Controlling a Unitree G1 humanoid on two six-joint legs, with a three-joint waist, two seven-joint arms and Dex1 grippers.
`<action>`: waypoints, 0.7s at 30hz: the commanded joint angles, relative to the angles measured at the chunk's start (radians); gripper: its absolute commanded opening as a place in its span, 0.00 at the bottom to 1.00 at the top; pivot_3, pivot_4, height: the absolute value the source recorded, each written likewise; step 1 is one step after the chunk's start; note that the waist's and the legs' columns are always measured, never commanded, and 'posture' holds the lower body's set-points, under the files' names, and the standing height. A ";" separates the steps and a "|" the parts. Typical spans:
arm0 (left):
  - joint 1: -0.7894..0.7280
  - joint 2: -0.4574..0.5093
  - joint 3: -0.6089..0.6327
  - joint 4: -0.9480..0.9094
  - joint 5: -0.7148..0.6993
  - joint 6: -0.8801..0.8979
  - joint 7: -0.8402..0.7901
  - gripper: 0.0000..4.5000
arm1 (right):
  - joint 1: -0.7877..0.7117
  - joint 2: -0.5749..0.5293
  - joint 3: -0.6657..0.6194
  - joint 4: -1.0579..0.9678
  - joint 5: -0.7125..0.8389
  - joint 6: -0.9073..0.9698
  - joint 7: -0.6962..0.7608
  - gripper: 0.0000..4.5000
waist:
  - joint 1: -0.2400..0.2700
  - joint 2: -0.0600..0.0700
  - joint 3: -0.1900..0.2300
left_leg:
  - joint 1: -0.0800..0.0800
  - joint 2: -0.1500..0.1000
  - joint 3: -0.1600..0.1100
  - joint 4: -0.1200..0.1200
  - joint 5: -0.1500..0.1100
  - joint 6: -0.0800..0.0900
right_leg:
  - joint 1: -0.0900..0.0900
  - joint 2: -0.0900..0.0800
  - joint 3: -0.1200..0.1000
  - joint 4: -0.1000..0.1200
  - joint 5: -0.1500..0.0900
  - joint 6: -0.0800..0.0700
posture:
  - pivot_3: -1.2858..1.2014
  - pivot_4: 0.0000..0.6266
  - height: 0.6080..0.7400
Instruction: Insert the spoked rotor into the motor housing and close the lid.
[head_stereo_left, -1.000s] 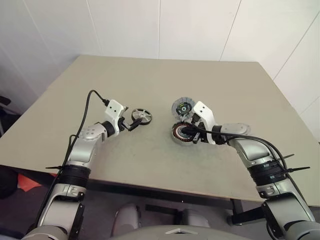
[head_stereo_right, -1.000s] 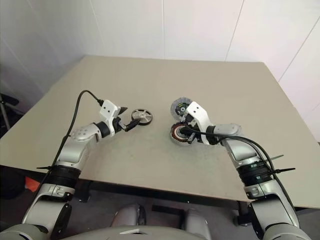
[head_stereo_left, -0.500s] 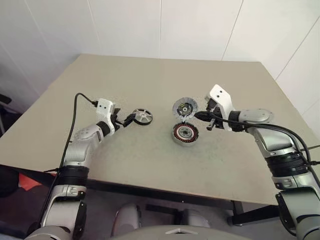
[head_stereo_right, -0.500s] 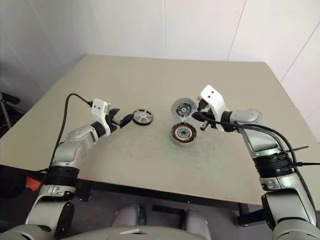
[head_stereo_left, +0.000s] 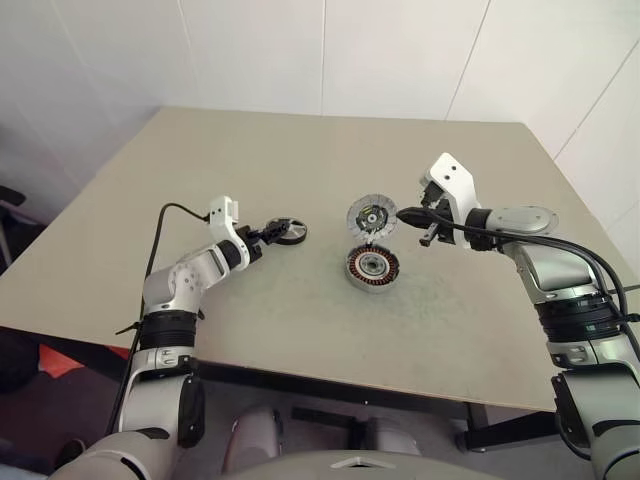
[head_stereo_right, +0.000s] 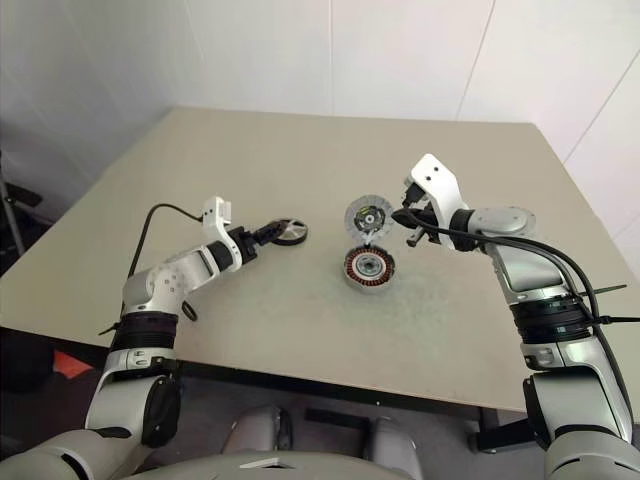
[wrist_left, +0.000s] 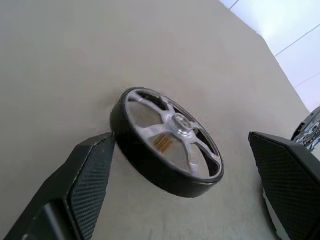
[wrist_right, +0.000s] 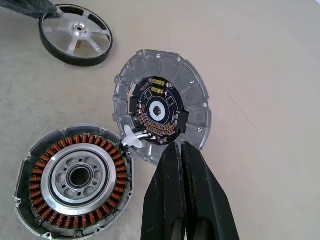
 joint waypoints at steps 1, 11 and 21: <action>-0.036 -0.004 0.032 0.035 -0.024 -0.002 0.023 1.00 | -0.019 -0.005 -0.026 -0.018 0.003 -0.009 -0.013 0.01 | 0.000 0.000 0.000 | 0.000 0.000 0.000 0.000 0.000 0.000 | 0.000 0.000 0.000 0.000 0.000 0.000 | 0.52 0.00 1.00; -0.040 -0.023 0.050 0.087 -0.041 -0.017 0.031 0.86 | -0.021 0.006 -0.024 -0.010 0.004 -0.010 -0.030 0.00 | 0.002 0.000 0.000 | 0.000 0.000 0.000 0.000 0.000 0.000 | 0.000 0.000 0.000 0.000 0.000 0.000 | 0.52 0.00 1.00; -0.020 -0.019 0.028 0.079 -0.042 -0.014 0.001 0.39 | -0.027 0.007 -0.019 0.007 -0.002 -0.025 -0.034 0.00 | 0.001 0.000 0.000 | 0.000 0.000 0.000 0.000 0.000 0.000 | 0.000 0.000 0.000 -0.001 0.000 0.000 | 0.52 0.00 1.00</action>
